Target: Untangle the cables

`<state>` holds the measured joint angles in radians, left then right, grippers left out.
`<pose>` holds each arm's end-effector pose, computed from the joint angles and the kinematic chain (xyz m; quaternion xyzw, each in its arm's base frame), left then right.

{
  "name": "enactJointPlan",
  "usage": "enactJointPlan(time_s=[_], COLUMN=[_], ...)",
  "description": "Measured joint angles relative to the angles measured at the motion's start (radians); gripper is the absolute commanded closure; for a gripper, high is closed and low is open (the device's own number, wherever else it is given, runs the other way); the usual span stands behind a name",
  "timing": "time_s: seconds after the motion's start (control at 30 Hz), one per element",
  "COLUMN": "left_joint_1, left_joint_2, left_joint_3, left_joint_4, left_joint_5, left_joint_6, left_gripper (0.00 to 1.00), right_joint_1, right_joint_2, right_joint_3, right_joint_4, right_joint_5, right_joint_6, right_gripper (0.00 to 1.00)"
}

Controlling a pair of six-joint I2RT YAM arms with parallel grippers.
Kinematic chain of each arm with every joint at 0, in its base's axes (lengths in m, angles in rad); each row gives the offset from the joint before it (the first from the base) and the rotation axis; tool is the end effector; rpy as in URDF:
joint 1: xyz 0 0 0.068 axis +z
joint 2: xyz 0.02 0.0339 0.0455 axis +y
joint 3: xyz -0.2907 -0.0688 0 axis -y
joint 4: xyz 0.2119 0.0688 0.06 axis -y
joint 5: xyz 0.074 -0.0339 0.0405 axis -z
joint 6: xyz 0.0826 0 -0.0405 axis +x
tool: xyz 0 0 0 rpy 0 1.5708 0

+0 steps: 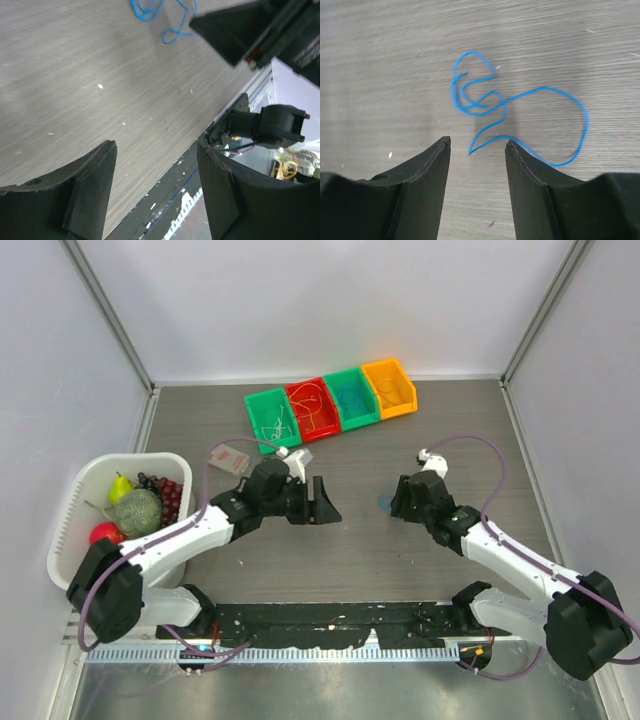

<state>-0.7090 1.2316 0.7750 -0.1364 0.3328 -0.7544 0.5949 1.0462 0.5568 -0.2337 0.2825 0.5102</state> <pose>0.1843 -0.1937 0.2631 0.0580 0.8722 -0.4183 0.2469 0.1823 0.0956 0.2170 0.0196 0.9041 0.1045 0.4139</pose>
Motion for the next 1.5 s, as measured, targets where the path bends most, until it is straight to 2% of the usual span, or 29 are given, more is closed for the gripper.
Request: enactJointPlan(time_s=[0.1, 0.2, 0.33, 0.4, 0.47, 0.53, 0.6, 0.7, 0.77, 0.8, 0.9, 1.03, 1.17, 1.3, 1.5], left_joint_1=[-0.066, -0.125, -0.17, -0.174, -0.174, -0.174, -0.174, -0.174, -0.174, -0.174, -0.174, -0.174, -0.173, -0.172, -0.172], left_joint_2=[0.089, 0.164, 0.193, 0.19, 0.178, 0.153, 0.123, 0.056, -0.019, -0.063, -0.193, -0.351, -0.462, -0.486, -0.449], left_joint_3=[0.011, 0.03, 0.033, 0.033, 0.03, 0.018, 0.0, -0.043, -0.092, -0.117, -0.177, -0.198, -0.192, -0.189, -0.19], left_joint_4=[0.066, 0.106, 0.149, 0.163, 0.17, 0.171, 0.172, 0.174, 0.186, 0.192, 0.198, 0.18, 0.137, 0.092, 0.075], left_joint_5=[0.01, 0.012, 0.008, 0.003, -0.01, -0.027, -0.046, -0.077, -0.106, -0.123, -0.177, -0.263, -0.351, -0.396, -0.393], left_joint_6=[-0.034, -0.061, -0.09, -0.102, -0.109, -0.112, -0.118, -0.125, -0.128, -0.128, -0.121, -0.099, -0.085, -0.085, -0.109], left_gripper=[0.44, 0.46, 0.39, 0.36, 0.36, 0.43, 0.5, 0.5, 0.44, 0.35, 0.22, 0.19, 0.16, 0.12, 0.08], right_joint_1=[-0.11, -0.145, -0.148, -0.148, -0.15, -0.15, -0.145, -0.098, -0.054, -0.041, -0.02, -0.021, -0.019, -0.018, -0.018], right_joint_2=[0.02, 0.068, 0.176, 0.23, 0.269, 0.302, 0.322, 0.314, 0.269, 0.236, 0.083, -0.045, -0.042, -0.027, -0.027], right_joint_3=[0.002, 0.003, 0.02, 0.034, 0.042, 0.042, 0.047, 0.07, 0.08, 0.08, 0.079, 0.084, 0.086, 0.077, 0.067], right_joint_4=[0.002, 0.031, 0.073, 0.089, 0.113, 0.161, 0.185, 0.185, 0.188, 0.188, 0.216, 0.325, 0.437, 0.566, 0.721], right_joint_5=[-0.052, -0.118, -0.169, -0.182, -0.192, -0.206, -0.224, -0.244, -0.301, -0.337, -0.518, -0.749, -0.918, -0.999, -1.037], right_joint_6=[0.024, 0.023, 0.017, 0.019, 0.02, 0.016, -0.02, -0.089, -0.13, -0.142, -0.146, -0.087, 0.014, 0.141, 0.298], right_gripper=[0.47, 0.5, 0.55, 0.6, 0.78, 0.99, 0.99, 0.99, 0.99, 0.99, 0.99, 0.99, 0.99, 0.99, 0.99])
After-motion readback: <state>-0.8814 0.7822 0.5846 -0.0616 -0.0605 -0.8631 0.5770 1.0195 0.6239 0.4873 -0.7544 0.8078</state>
